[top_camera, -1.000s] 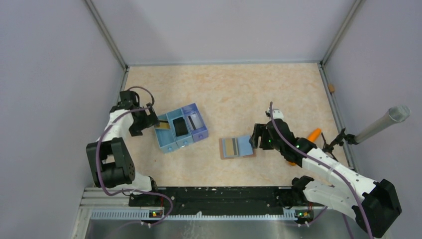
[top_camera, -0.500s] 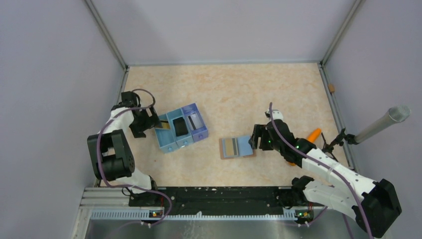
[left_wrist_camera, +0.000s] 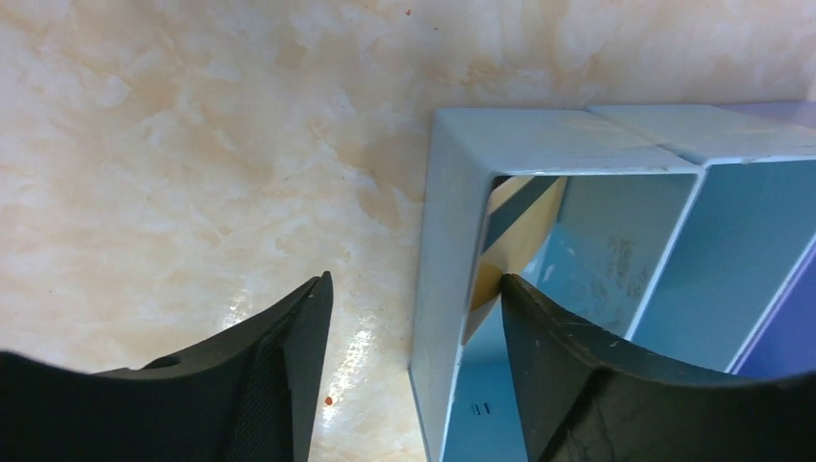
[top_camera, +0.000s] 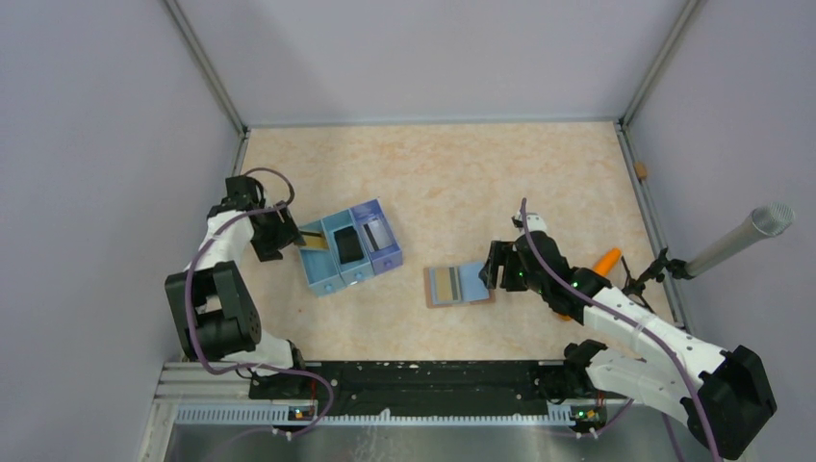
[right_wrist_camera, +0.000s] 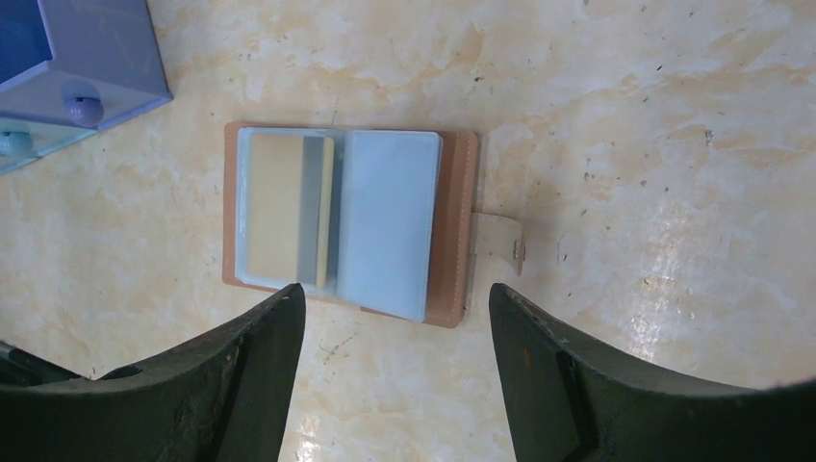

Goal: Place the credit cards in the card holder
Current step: Pick up the credit card from the storage box.

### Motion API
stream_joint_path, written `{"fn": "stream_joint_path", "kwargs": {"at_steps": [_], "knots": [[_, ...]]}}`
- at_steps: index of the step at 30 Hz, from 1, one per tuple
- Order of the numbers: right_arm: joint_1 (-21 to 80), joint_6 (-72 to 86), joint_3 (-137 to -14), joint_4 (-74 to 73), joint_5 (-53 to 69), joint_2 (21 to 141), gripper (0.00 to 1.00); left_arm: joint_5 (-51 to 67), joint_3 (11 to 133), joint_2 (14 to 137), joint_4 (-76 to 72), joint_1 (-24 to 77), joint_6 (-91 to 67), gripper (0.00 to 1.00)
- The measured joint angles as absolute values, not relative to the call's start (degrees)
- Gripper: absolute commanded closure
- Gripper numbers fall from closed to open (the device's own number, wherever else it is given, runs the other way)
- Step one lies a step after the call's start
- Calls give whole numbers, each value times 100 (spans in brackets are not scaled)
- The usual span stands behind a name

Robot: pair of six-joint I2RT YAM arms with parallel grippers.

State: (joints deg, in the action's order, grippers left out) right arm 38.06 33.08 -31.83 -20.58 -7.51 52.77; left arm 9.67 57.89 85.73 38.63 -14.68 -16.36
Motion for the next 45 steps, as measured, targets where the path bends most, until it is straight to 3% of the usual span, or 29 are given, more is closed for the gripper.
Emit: {"fn": "stream_joint_path", "kwargs": {"at_steps": [6,16,21,29,36,45], "knots": [[3806,3323,-3179,-2053,-716,5277,31,1175,5789,8558,3828,-1470,-1636,53],[3806,3354,-3148,-1968,-598,5317,32,1308,5749,8368,3798,-1474,-1632,69],[3806,3363,-3148,-1949,-582,5341,32,1306,5730,8228,3780,-1492,-1627,85],[3806,3363,-3148,-1944,-567,5343,32,1391,5714,8093,3741,-1490,-1632,99],[3806,3363,-3151,-1957,-569,5343,33,1409,5631,7782,3699,-1490,-1629,100],[3806,3284,-3240,-2237,-661,5242,33,1754,5376,6418,3514,-1494,-1608,100]]}}
